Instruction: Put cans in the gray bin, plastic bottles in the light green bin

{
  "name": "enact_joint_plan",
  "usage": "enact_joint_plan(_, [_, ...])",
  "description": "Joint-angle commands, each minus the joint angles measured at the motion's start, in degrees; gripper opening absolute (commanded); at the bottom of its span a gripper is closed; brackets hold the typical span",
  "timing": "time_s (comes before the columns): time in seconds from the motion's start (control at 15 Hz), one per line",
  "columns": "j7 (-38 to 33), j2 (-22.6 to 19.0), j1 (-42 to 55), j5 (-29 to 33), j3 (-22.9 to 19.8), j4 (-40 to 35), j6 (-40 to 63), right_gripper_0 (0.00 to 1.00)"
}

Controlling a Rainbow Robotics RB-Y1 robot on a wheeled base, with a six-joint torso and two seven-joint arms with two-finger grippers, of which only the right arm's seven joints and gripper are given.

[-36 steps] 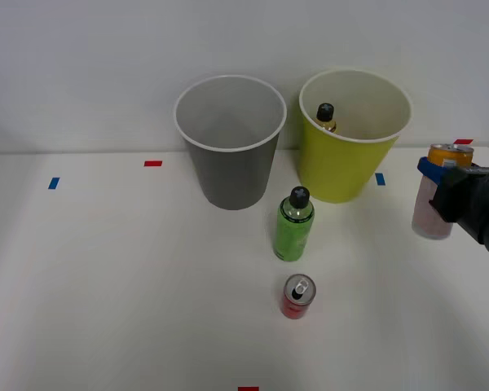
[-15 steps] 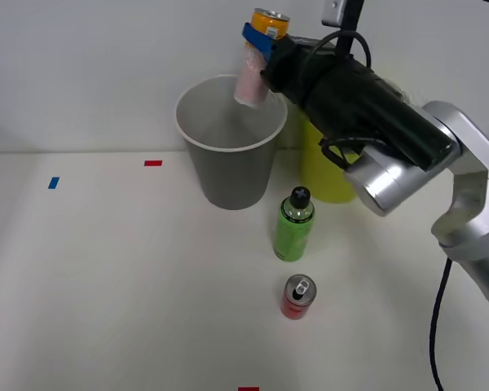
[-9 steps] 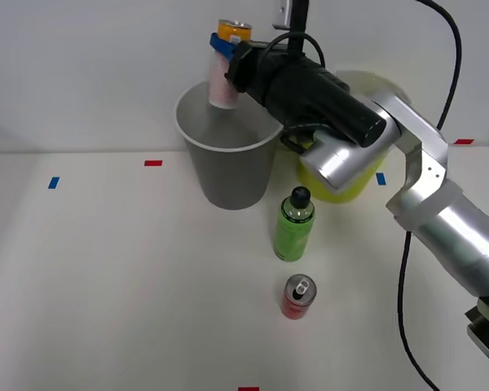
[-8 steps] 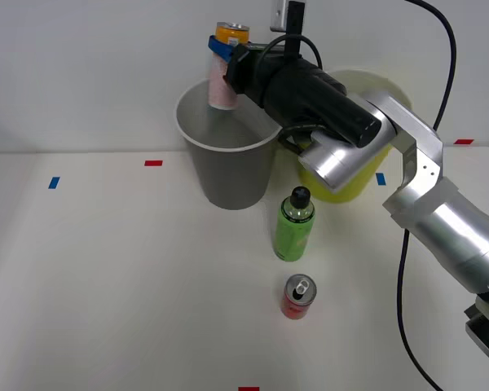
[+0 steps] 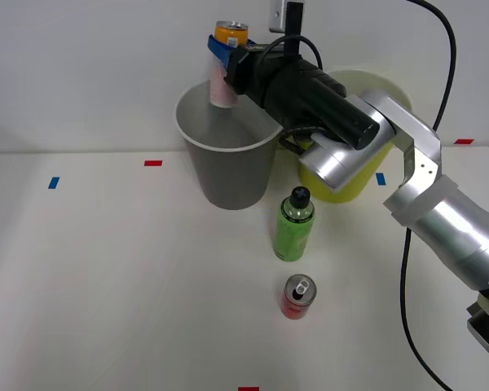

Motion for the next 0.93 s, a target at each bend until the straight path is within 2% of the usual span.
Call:
enact_joint_plan(0.07, [-1.1, 0.0, 0.0, -0.9, 0.0, 0.0, -1.4, 1.00])
enact_joint_plan(0.4, [-2.5, -0.5, 0.0, -3.1, -0.3, 0.0, -6.0, 1.00])
enact_joint_plan(0.6, [-2.7, -2.2, 0.1, -3.1, -0.2, -0.1, -8.3, 1.00])
enact_joint_plan(0.8, [-2.7, -5.9, 1.1, -3.2, -0.3, -2.2, -10.0, 1.00])
enact_joint_plan(0.93, [-3.0, -10.3, 4.5, -3.3, -0.5, -7.4, -10.0, 1.00])
